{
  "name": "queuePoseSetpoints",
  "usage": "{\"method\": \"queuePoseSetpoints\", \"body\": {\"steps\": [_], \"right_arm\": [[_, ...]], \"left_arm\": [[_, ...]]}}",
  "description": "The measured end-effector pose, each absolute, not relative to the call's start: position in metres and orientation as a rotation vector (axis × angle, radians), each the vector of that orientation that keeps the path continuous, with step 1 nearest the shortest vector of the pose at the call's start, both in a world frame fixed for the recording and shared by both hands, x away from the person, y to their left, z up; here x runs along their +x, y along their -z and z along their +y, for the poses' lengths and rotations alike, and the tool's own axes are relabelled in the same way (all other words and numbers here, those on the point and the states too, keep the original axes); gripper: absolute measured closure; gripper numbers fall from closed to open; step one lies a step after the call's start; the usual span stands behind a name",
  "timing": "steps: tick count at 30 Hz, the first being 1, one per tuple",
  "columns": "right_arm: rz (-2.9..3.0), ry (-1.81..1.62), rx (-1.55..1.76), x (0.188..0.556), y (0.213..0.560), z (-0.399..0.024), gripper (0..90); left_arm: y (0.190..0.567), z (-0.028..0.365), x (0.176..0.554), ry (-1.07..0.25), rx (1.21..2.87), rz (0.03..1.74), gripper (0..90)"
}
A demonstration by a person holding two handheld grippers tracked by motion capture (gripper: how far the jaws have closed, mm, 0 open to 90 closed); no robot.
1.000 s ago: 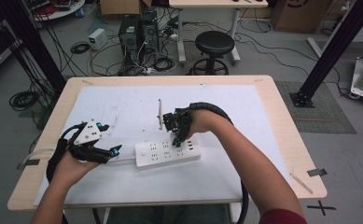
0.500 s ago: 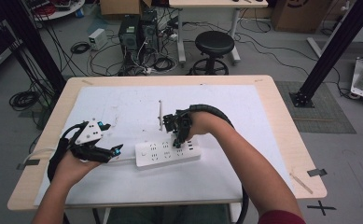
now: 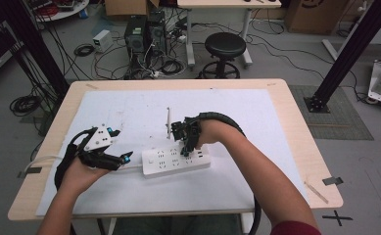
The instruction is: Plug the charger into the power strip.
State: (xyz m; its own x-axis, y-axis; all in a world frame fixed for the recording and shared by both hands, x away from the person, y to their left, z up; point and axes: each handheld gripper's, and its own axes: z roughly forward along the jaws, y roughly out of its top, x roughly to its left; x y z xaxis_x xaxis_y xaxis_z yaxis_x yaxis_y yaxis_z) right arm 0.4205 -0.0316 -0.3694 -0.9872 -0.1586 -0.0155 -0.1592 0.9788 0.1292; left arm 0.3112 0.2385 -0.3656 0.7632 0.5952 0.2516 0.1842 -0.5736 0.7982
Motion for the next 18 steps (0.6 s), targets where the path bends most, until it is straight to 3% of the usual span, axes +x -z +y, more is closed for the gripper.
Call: {"method": "queuePoseSetpoints", "body": {"steps": [9, 10, 13, 16, 18], "right_arm": [[3.114, -0.204, -0.245, 0.420, 0.368, -0.032, 63.0], [3.116, -0.218, -0.242, 0.423, 0.368, -0.032, 57.1], [3.120, -0.242, -0.228, 0.423, 0.367, -0.033, 55.0], [3.107, -0.308, -0.138, 0.424, 0.359, -0.039, 42.4], [3.107, -0.372, -0.090, 0.423, 0.352, -0.045, 41.4]], "left_arm": [[0.361, 0.245, 0.312, -0.655, 2.157, 0.581, 19.2], [0.361, 0.246, 0.312, -0.655, 2.155, 0.579, 19.2], [0.361, 0.246, 0.312, -0.655, 2.154, 0.580, 19.2], [0.361, 0.243, 0.314, -0.654, 2.155, 0.573, 19.2], [0.359, 0.243, 0.315, -0.655, 2.157, 0.567, 19.2]]}}
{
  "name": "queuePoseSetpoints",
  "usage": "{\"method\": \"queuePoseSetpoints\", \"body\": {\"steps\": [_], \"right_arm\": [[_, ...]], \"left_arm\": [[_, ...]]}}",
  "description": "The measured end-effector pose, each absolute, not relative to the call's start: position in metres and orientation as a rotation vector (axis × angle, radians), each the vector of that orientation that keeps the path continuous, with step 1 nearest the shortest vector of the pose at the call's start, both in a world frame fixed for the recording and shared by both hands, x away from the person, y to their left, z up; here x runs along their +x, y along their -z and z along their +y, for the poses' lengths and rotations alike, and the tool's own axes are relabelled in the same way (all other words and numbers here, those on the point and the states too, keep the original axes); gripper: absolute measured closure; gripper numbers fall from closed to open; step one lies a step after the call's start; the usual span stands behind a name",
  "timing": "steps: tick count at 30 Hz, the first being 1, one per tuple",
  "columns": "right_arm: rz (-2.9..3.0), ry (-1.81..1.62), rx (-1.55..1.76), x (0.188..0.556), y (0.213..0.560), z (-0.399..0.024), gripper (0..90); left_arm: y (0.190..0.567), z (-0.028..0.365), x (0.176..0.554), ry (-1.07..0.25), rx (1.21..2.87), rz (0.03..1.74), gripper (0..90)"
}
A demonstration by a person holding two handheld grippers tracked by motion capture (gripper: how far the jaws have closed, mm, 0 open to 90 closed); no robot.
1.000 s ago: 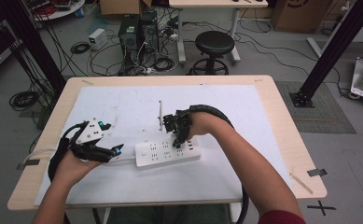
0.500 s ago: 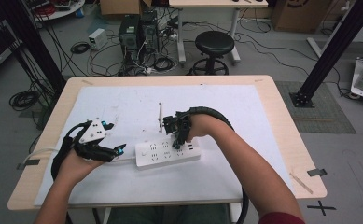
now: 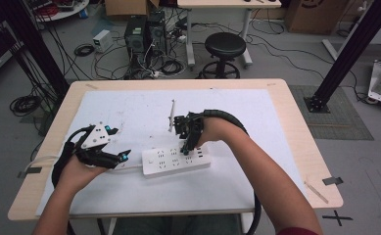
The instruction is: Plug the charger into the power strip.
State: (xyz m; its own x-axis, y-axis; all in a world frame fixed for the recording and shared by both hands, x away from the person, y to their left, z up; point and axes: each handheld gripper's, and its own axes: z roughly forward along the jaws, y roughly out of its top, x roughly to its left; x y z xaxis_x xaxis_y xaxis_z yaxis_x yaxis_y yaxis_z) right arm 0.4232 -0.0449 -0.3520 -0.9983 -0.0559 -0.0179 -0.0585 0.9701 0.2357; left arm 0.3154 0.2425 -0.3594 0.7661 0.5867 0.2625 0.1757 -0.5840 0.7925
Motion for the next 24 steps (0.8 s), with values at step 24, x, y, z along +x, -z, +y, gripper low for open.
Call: {"method": "queuePoseSetpoints", "body": {"steps": [24], "right_arm": [[2.844, -1.048, 0.408, 0.392, 0.335, -0.126, 21.2]], "left_arm": [[0.357, 0.244, 0.331, -0.590, 2.056, 0.504, 19.2]]}}
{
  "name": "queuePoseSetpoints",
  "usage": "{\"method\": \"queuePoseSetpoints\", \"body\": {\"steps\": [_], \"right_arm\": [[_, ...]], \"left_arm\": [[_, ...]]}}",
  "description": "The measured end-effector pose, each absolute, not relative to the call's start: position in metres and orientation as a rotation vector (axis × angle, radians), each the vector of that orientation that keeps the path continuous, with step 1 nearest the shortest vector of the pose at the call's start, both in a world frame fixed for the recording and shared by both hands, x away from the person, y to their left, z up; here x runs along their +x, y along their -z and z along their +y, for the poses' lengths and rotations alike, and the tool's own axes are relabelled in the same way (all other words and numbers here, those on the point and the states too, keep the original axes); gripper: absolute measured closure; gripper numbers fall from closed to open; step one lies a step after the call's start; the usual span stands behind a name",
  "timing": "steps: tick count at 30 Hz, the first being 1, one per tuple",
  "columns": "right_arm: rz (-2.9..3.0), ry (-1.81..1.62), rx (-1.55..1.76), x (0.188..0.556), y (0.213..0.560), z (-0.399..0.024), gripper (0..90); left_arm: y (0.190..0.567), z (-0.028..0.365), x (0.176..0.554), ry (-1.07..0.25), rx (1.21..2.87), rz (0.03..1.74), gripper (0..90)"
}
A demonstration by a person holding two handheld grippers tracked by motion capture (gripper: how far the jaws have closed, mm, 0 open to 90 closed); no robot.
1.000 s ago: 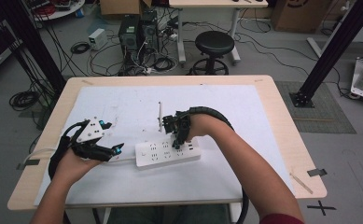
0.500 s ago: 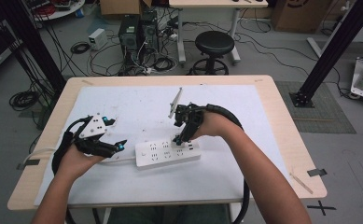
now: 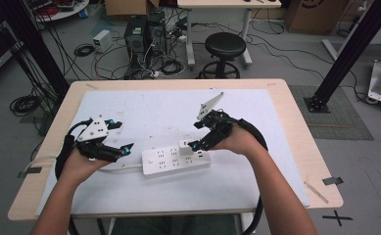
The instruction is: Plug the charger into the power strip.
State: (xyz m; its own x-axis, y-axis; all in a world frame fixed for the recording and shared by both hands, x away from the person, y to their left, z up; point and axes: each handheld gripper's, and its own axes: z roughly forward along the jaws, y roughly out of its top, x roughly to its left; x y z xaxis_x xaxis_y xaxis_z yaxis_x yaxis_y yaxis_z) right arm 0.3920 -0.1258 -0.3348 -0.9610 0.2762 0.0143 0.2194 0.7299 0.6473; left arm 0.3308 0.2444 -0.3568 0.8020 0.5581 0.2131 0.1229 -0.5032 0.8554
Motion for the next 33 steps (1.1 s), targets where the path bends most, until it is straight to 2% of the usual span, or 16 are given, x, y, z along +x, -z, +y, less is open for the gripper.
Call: {"method": "queuePoseSetpoints", "body": {"steps": [10, 33], "right_arm": [[2.775, -1.167, 0.477, 0.387, 0.342, -0.153, 20.2], [2.745, -1.212, 0.498, 0.386, 0.341, -0.163, 20.2]], "left_arm": [[0.365, 0.246, 0.334, -0.550, 2.013, 0.497, 19.2], [0.364, 0.242, 0.333, -0.563, 2.020, 0.507, 19.2]]}}
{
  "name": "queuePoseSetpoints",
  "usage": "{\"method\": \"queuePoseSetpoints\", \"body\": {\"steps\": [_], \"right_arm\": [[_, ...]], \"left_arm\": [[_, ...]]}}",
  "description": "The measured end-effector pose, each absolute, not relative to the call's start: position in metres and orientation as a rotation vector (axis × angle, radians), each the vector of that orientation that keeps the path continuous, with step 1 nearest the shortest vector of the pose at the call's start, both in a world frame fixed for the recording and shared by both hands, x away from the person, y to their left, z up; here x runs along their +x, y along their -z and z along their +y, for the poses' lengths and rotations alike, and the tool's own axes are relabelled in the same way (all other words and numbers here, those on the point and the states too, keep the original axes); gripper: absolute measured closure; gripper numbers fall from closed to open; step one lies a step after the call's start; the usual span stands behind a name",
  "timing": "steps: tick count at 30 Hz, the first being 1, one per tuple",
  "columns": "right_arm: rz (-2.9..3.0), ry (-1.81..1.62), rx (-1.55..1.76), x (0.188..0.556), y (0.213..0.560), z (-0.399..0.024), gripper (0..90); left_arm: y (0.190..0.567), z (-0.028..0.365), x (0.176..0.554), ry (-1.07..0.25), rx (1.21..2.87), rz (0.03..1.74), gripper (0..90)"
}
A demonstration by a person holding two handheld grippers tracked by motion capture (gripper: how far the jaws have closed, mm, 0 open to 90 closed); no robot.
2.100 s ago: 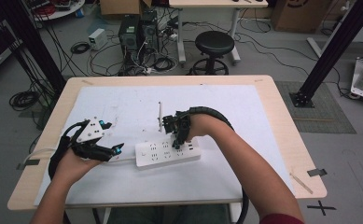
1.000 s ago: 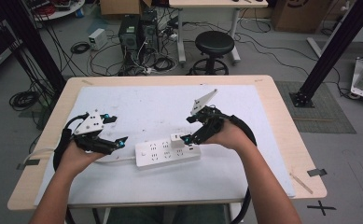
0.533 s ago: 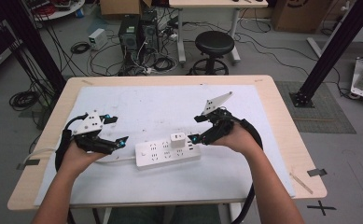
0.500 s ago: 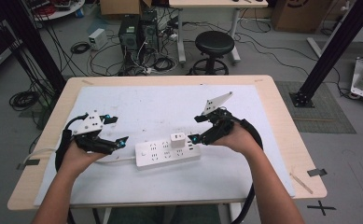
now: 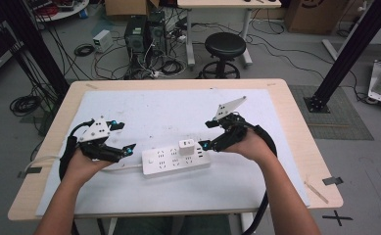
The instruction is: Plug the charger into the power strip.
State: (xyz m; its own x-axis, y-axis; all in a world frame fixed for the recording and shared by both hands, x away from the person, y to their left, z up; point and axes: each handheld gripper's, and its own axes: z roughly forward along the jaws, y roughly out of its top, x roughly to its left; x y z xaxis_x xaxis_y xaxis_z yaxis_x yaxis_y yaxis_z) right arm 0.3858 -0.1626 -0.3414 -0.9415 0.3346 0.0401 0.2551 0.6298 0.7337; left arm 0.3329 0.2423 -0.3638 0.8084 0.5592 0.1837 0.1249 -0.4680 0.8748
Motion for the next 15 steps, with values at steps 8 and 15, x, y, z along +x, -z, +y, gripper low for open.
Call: {"method": "queuePoseSetpoints", "body": {"steps": [8, 15], "right_arm": [[2.756, -1.203, 0.490, 0.3890, 0.3426, -0.1599, 20.2], [2.751, -1.206, 0.502, 0.3889, 0.3409, -0.1599, 20.2]], "left_arm": [[0.3639, 0.2440, 0.3342, -0.568, 2.024, 0.509, 19.2], [0.3646, 0.2444, 0.3345, -0.569, 2.024, 0.512, 19.2]]}}
